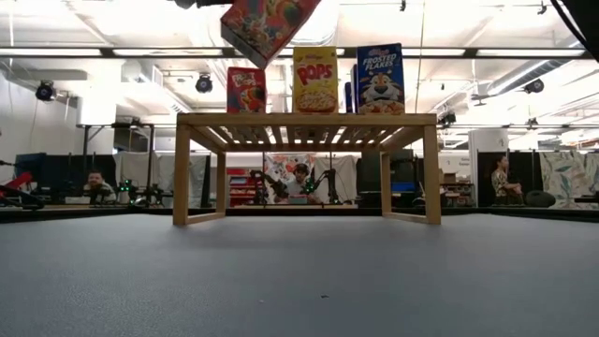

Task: Stack cereal on shelf
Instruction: Put the red cereal box on the shelf aligned with the red cereal boxes

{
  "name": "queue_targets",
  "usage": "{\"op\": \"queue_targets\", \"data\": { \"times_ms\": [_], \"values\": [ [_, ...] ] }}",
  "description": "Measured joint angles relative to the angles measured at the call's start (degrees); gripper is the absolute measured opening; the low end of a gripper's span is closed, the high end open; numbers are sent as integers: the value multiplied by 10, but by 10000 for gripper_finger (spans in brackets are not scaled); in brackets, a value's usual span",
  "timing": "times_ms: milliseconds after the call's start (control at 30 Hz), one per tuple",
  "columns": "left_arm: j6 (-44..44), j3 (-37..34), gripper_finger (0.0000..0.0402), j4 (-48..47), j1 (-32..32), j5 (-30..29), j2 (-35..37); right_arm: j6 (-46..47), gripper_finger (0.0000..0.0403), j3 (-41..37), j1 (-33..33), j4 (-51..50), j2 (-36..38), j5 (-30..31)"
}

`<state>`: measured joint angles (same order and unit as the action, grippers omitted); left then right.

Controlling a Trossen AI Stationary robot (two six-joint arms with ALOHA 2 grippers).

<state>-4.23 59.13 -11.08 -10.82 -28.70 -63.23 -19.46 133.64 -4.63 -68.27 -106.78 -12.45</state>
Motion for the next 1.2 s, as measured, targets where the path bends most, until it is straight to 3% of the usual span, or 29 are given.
{"op": "queue_targets", "data": {
  "times_ms": [633,1200],
  "values": [
    [-23,58,344,-66,10,32,-76,4,148,0,3,10,0,3],
    [-10,75,202,-102,10,32,-81,4,150,0,2,14,0,5]
  ]
}}
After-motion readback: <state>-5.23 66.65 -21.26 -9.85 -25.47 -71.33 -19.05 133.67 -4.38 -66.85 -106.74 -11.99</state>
